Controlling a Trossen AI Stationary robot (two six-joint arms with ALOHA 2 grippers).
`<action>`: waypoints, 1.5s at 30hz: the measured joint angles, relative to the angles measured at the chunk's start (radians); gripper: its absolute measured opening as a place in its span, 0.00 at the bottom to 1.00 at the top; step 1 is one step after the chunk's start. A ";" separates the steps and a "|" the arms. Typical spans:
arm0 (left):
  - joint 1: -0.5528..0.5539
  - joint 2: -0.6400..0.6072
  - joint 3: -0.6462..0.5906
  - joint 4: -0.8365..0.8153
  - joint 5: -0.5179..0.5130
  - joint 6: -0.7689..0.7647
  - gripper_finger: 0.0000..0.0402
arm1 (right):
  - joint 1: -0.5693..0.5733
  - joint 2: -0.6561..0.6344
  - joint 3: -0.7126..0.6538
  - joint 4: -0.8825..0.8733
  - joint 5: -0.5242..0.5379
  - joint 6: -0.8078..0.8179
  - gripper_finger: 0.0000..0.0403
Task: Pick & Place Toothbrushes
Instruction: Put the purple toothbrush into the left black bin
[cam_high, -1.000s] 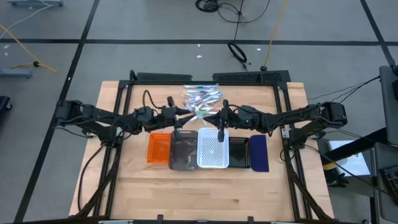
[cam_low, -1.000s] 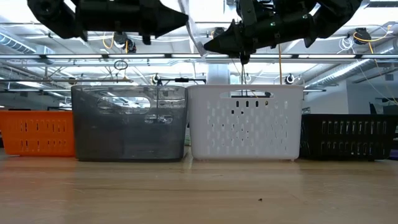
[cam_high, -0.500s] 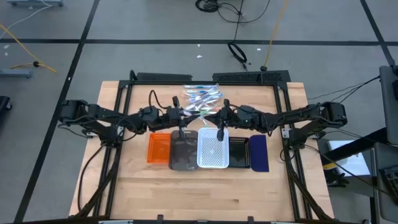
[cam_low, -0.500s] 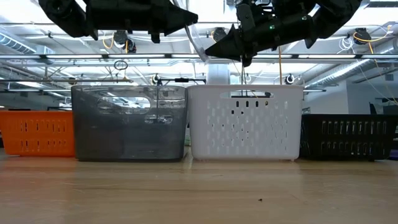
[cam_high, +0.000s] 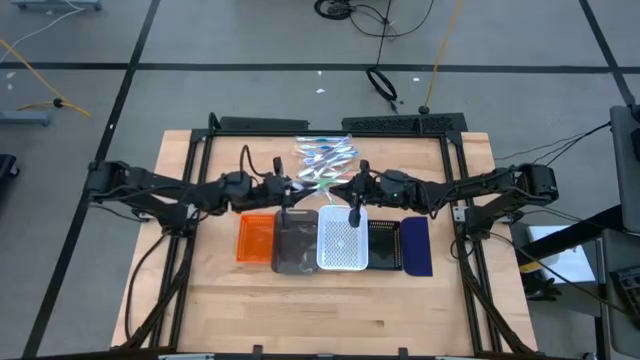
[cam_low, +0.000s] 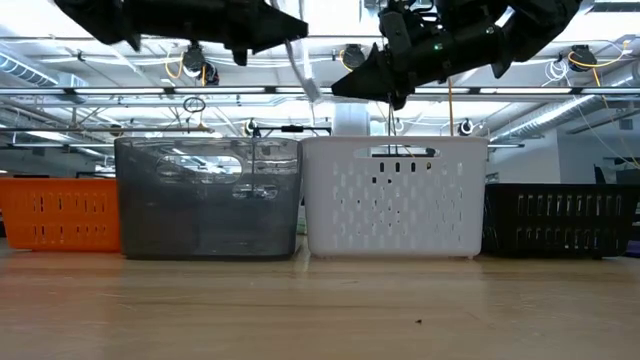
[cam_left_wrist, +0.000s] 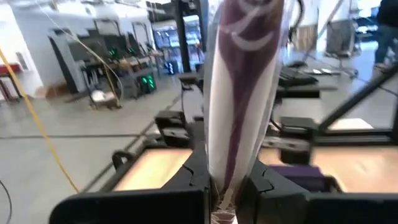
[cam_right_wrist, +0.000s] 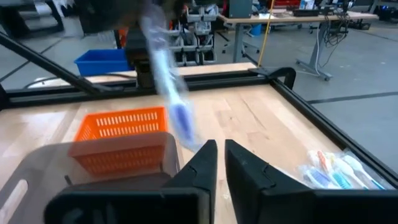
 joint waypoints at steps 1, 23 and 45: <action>-0.010 -0.023 0.000 -0.045 0.000 -0.005 0.05 | 0.000 0.000 0.000 -0.005 0.000 -0.003 0.09; -0.261 0.059 0.000 -0.405 -0.242 0.180 0.05 | 0.000 0.000 0.000 -0.014 0.000 -0.010 0.16; -0.278 0.312 0.210 -0.749 -0.343 0.186 0.12 | 0.000 0.000 0.000 -0.027 0.000 -0.027 0.16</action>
